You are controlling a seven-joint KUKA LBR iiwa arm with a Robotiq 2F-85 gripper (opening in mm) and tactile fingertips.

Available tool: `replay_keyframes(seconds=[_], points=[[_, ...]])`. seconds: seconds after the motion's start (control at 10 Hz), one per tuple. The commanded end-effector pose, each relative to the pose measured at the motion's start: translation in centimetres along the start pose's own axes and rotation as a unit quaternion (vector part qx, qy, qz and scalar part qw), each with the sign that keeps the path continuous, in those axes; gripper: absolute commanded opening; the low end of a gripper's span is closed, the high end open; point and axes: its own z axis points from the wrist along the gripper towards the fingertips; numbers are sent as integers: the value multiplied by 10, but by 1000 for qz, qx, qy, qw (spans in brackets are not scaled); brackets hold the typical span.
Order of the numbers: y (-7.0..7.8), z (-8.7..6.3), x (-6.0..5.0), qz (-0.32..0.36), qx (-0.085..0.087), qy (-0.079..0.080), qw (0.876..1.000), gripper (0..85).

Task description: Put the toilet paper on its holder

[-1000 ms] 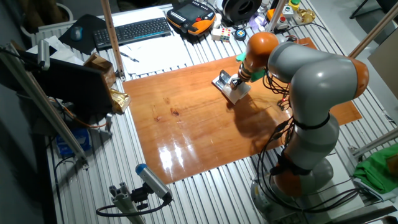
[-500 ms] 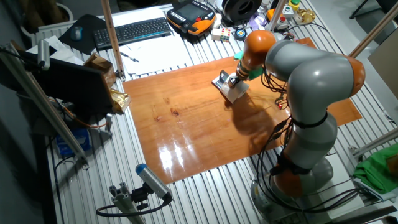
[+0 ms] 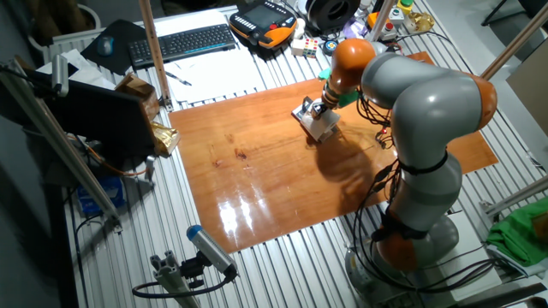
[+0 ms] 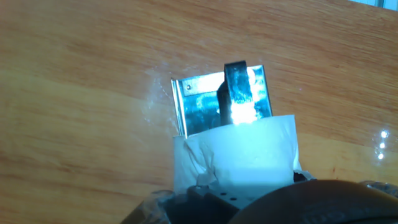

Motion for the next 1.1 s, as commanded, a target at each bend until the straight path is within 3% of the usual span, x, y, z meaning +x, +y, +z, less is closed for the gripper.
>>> replay_keyframes(seconds=[0.0, 0.6, 1.0], points=[[1, 0, -2, 1, 0, 1, 1000, 7], [5, 4, -12, 33, 12, 7, 999, 7], [5, 5, -19, 40, 10, 10, 999, 7]])
